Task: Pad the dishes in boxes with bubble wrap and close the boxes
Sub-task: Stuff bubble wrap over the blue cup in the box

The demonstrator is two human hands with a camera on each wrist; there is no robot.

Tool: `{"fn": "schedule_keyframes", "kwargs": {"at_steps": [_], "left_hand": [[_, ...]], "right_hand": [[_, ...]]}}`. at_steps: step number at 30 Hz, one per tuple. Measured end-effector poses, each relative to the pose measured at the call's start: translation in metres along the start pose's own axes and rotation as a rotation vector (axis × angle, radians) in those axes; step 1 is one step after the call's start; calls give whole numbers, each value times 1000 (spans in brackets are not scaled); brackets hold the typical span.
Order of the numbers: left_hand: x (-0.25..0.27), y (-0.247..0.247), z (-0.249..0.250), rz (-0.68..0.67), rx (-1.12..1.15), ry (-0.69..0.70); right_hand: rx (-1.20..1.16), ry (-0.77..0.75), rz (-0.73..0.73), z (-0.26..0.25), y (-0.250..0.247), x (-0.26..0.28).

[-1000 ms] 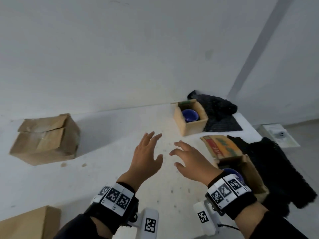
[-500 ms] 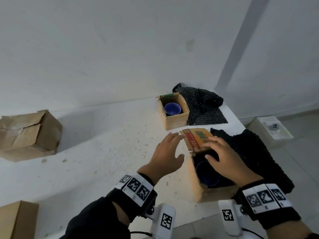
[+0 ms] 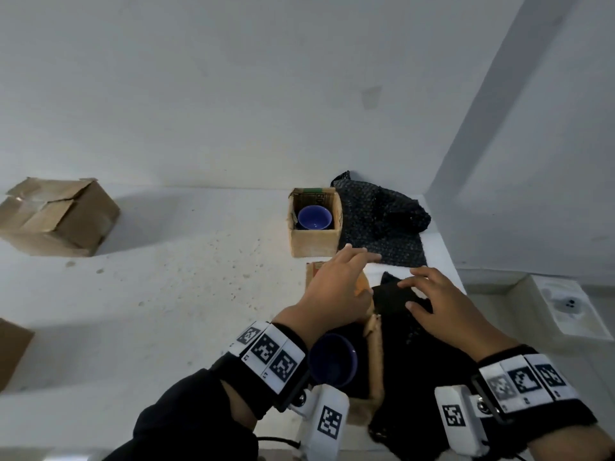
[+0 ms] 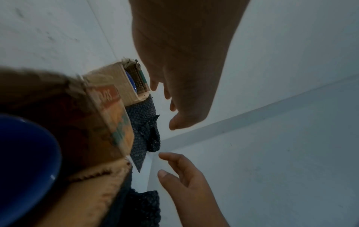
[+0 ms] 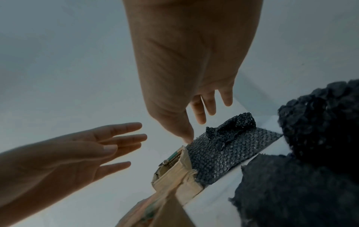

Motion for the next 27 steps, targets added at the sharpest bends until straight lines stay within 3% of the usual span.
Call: {"fn": "schedule_keyframes", "kwargs": {"at_steps": [9, 13, 21, 27], "left_hand": [[-19, 76, 64, -39, 39, -109], [-17, 109, 71, -125, 47, -245], [-10, 172, 51, -236, 188, -533], [-6, 189, 39, -225, 190, -625]], "right_hand": [[351, -114, -317, 75, 0, -5], [446, -61, -376, 93, 23, -4], [70, -31, -113, 115, 53, -11], [-101, -82, 33, 106, 44, -24]]}}
Point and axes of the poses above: each hand's wrist, its own x-axis away from the middle knuckle, its own y-axis out of the palm, z = x × y, the point moved 3 cm from there along -x, towards the middle knuckle, and after that the axes turned 13 degrees about y, right-handed, at the moved point
